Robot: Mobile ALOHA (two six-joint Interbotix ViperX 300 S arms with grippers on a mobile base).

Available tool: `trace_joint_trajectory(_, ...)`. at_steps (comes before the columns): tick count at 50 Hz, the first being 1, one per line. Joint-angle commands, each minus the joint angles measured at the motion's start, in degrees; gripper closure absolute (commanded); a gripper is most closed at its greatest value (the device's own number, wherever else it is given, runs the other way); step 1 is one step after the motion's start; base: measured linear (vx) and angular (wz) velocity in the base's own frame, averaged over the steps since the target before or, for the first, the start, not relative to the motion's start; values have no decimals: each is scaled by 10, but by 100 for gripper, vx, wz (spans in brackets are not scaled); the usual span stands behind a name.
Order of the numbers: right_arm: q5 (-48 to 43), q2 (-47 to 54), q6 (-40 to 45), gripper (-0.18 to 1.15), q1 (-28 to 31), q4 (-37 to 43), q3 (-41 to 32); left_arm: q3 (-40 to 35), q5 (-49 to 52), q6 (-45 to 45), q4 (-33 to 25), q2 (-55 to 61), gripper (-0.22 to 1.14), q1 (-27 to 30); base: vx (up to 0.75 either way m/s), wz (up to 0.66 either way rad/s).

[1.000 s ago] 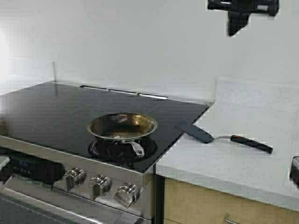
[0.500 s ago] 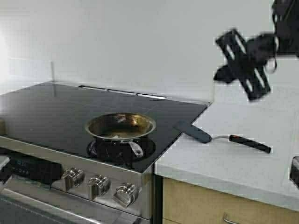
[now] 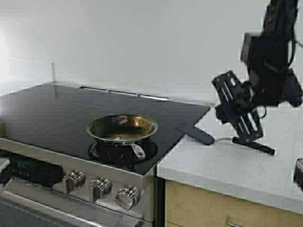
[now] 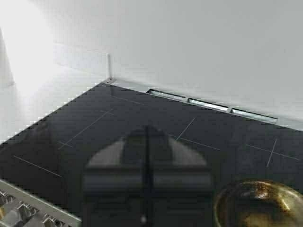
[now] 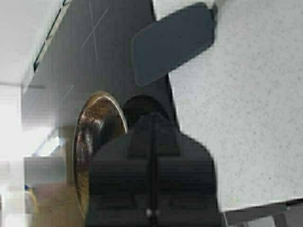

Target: Add oil to the pan and cook the shrimp and serve it

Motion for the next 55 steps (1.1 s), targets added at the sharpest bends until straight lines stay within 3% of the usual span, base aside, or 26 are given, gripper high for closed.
trace_joint_trajectory(1, -59, 31, 34, 90, 1, 1, -8, -5, -4, -1, -1, 3, 89, 1, 0, 0)
trace_joint_trajectory(13, -101, 87, 112, 86, 1, 10, -28, -4, -3, -1, -2, 4, 89, 1, 0, 0)
trace_joint_trajectory(17, -101, 102, 133, 71, 1, 12, -42, -4, -3, -1, -2, 4, 89, 1, 0, 0)
trace_joint_trajectory(26, -101, 120, 161, 16, -5, 17, -83, -4, -4, -4, -2, 4, 89, 1, 0, 0)
trace_joint_trajectory(31, -101, 123, 167, -5, -17, 17, -101, -4, -4, -5, -2, 4, 89, 2, 0, 0)
trace_joint_trajectory(55, -47, 134, 190, -5, -70, -14, -133, -3, -4, -14, -2, 4, 89, 2, 0, 0)
